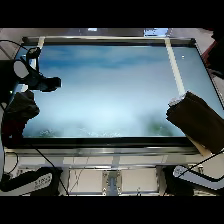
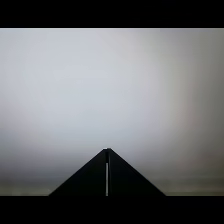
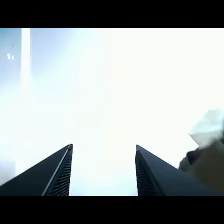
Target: Fold the shirts.
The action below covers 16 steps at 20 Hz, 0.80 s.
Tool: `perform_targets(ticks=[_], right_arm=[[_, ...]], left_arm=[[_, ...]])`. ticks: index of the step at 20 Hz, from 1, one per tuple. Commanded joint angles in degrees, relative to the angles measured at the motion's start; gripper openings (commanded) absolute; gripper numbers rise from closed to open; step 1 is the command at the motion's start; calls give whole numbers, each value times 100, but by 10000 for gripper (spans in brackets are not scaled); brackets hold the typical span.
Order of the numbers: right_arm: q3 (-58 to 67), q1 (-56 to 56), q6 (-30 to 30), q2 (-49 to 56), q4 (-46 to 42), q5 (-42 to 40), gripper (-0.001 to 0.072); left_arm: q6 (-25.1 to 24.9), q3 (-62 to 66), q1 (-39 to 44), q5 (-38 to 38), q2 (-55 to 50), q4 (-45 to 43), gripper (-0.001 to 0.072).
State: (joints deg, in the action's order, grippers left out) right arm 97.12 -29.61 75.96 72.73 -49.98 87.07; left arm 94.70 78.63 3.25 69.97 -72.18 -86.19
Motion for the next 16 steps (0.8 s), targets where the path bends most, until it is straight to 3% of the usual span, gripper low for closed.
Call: perform_targets(ticks=[1, 5, 8, 16], right_arm=[[-457, 1384, -605, 0, -723, -1021, 449], [-1139, 2389, -597, 7, -2081, -1915, 449], [-1215, 2669, -380, 4, -2909, -2037, 449], [-1215, 2673, -380, 7, -2940, -2039, 449]], left_arm=[[0, 7, -4, -2, 4, 271, 12], [0, 7, -4, -2, 4, 267, 13], [0, 7, -4, 0, 4, 269, 13], [-2, 7, -4, 63, 4, 267, 13]])
